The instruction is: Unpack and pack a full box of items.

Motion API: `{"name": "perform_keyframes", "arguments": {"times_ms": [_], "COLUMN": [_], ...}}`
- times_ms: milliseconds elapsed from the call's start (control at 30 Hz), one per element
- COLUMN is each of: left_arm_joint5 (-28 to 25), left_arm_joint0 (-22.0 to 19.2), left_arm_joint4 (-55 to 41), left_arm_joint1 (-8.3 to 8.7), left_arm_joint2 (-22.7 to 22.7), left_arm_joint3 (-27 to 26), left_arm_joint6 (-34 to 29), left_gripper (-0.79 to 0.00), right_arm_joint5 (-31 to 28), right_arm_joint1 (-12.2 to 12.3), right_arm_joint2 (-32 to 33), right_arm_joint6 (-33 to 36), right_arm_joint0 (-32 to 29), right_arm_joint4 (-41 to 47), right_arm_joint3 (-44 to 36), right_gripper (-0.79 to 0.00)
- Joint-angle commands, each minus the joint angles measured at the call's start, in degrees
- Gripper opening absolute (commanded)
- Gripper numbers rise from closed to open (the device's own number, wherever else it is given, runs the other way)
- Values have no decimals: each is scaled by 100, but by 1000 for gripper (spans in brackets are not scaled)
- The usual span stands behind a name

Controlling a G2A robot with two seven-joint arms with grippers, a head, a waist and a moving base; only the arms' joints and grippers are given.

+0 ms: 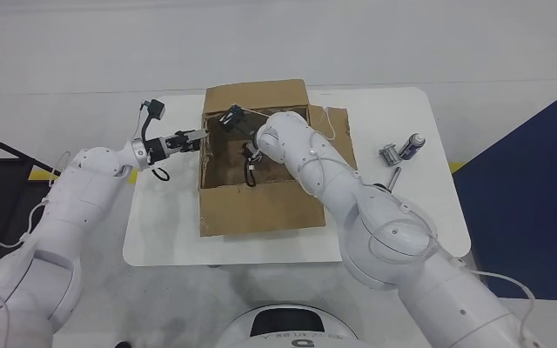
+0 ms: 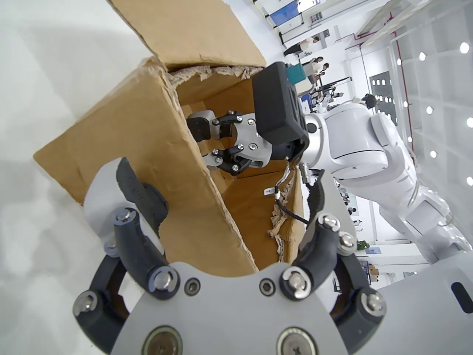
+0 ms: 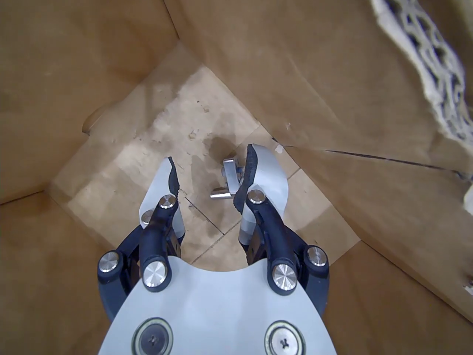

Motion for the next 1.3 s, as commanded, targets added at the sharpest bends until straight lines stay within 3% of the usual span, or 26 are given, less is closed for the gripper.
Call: {"name": "perform_keyframes", "arguments": {"times_ms": [0, 267, 333, 400, 1000, 1267], "left_arm_joint5": [-2, -2, -2, -2, -135, -135], "left_arm_joint0": [-1, -1, -1, -1, 28, 28], "left_arm_joint4": [0, 0, 0, 0, -43, -43], "left_arm_joint1": [0, 0, 0, 0, 15, 15], "left_arm_joint2": [-1, -1, -1, -1, -39, -39], "left_arm_joint3": [1, 1, 1, 1, -110, -110], "left_arm_joint6": [2, 2, 2, 2, -140, -140], "left_gripper": [0, 0, 0, 0, 0, 0], "right_arm_joint5": [0, 0, 0, 0, 6, -517], "right_arm_joint1": [1, 1, 1, 1, 5, 145], "right_arm_joint2": [-1, -1, -1, -1, 6, 127], "right_arm_joint6": [-1, -1, -1, -1, -28, 23], "right_arm_joint0": [-1, -1, -1, -1, -14, -104], "right_arm_joint4": [1, 1, 1, 1, 7, 38], "right_arm_joint3": [-1, -1, -1, -1, 9, 36], "right_gripper": [-416, -394, -354, 0, 0, 0]}}
